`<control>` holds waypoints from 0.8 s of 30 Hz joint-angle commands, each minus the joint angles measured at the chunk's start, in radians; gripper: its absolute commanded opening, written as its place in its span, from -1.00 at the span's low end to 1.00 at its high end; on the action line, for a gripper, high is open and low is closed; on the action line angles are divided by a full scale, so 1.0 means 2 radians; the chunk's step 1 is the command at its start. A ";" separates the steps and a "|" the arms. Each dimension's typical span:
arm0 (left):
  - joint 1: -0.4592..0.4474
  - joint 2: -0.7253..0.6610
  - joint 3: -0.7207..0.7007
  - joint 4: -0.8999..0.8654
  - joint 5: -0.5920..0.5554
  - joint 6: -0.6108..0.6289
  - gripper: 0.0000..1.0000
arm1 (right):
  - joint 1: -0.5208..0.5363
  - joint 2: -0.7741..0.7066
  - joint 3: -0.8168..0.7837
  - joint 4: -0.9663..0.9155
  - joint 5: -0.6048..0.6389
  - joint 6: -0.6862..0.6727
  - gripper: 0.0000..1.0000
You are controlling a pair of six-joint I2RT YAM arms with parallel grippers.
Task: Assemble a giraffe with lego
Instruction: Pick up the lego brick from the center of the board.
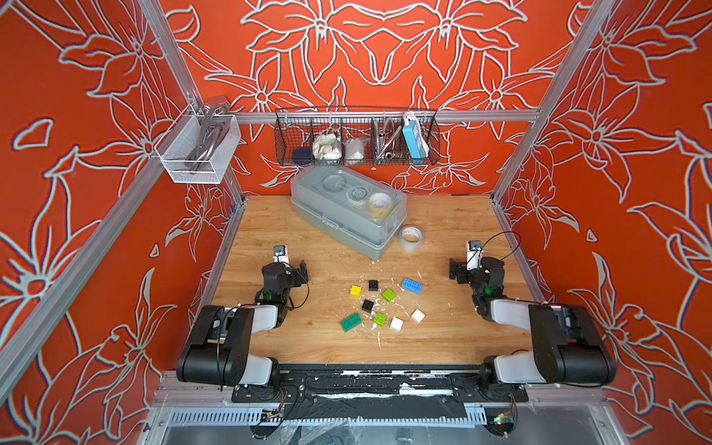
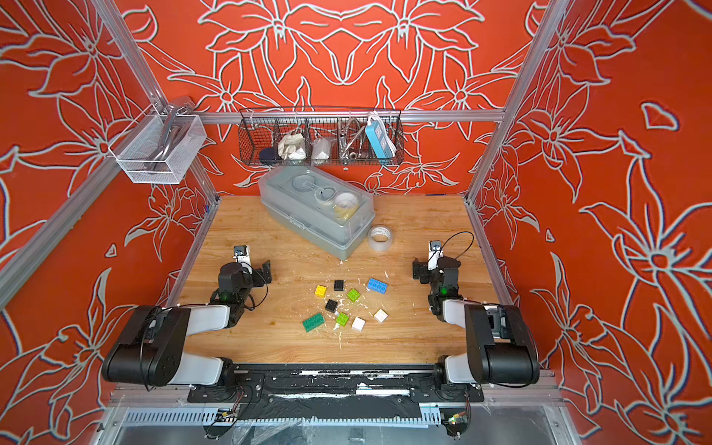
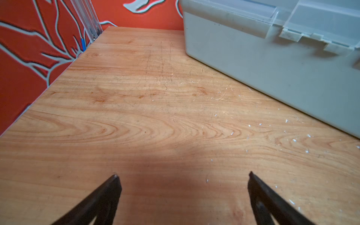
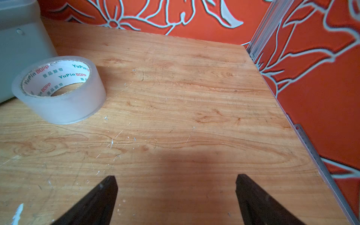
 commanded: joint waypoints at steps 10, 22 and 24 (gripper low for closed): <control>0.002 -0.002 0.001 0.005 0.004 0.004 1.00 | -0.001 -0.002 -0.002 0.012 0.006 0.006 0.99; 0.002 -0.002 0.000 0.005 0.004 0.004 1.00 | -0.001 -0.002 -0.002 0.012 0.006 0.007 0.99; 0.005 0.005 -0.001 0.019 0.007 0.003 0.99 | -0.001 -0.002 -0.002 0.012 0.006 0.006 0.99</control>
